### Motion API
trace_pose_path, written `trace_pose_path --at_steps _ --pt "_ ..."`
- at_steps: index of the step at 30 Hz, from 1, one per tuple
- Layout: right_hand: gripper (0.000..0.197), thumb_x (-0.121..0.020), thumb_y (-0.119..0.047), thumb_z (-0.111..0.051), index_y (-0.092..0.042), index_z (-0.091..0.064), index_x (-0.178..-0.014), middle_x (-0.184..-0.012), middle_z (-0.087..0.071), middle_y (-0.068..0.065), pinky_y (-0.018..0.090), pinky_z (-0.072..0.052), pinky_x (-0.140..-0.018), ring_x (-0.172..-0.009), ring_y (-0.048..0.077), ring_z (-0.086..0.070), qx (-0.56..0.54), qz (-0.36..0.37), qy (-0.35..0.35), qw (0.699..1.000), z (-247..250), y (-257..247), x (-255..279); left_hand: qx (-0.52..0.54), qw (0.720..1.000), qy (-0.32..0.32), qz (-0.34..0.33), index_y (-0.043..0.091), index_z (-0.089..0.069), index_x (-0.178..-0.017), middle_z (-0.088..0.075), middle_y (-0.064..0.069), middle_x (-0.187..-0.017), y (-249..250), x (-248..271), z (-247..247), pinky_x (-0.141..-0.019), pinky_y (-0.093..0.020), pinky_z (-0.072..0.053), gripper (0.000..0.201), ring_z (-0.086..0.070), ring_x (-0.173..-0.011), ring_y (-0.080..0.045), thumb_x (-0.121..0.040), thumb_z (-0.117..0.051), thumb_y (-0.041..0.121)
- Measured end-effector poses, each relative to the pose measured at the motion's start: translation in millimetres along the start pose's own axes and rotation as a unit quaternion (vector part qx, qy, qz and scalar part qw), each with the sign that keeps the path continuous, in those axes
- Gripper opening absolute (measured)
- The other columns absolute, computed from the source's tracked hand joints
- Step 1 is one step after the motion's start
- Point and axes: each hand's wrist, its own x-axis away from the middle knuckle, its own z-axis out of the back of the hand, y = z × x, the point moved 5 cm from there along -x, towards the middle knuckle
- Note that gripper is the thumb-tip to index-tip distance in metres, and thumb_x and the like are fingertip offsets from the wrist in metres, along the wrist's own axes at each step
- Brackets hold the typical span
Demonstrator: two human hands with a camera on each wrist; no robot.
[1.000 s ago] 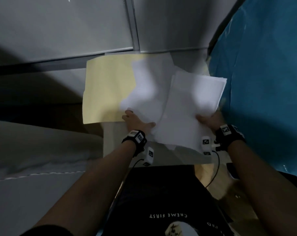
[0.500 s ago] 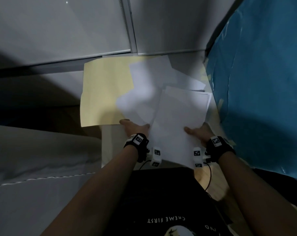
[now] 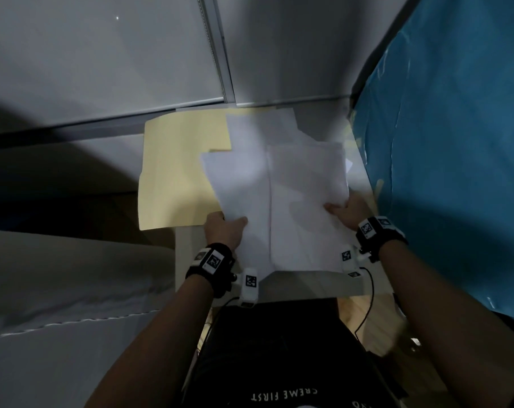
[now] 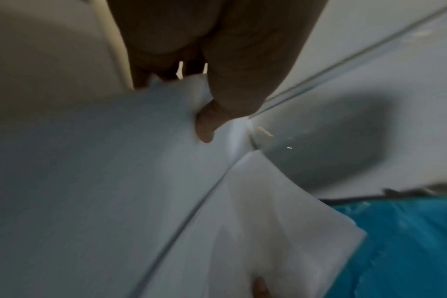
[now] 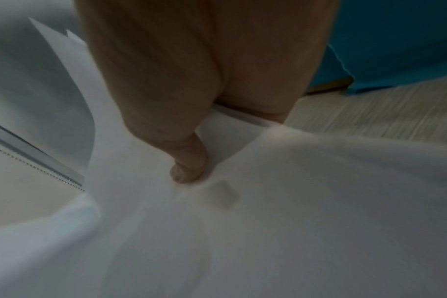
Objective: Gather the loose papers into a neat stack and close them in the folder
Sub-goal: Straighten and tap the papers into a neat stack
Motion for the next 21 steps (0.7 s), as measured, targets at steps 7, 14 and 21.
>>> trace_pose_path --at_steps 7,14,21 --pt "0.05 -0.089 -0.03 -0.076 -0.007 -0.063 -0.132 -0.114 -0.072 0.014 0.042 -0.058 -0.092 -0.102 0.031 -0.07 0.057 -0.016 0.071 0.996 16 -1 -6 -0.136 0.976 0.011 -0.171 0.007 -0.076 -0.096 -0.077 -0.01 -0.094 86 29 56 -0.072 -0.034 -0.054 0.025 -0.072 -0.085 -0.033 -0.086 -0.082 0.029" --pt "0.059 -0.096 -0.028 -0.07 -0.015 -0.049 -0.149 -0.148 -0.048 0.02 0.056 -0.042 -0.115 -0.146 0.044 -0.037 0.102 -0.045 0.085 0.99 33 -2 -17 -0.242 0.918 0.088 -0.303 0.016 -0.057 -0.118 -0.07 -0.018 -0.102 145 86 132 -0.079 -0.048 -0.056 0.035 -0.067 -0.096 -0.046 -0.091 -0.075 0.026" --pt "0.048 -0.085 -0.019 -0.083 0.0 -0.067 -0.125 -0.111 -0.07 0.01 0.033 -0.055 -0.088 -0.098 0.027 -0.068 -0.041 -0.025 0.089 0.995 33 -14 -7 0.124 0.91 0.04 -0.393 -0.001 -0.067 -0.129 -0.076 -0.011 -0.123 187 95 201 -0.098 -0.034 -0.059 0.036 -0.073 -0.111 -0.019 -0.094 -0.076 0.007"
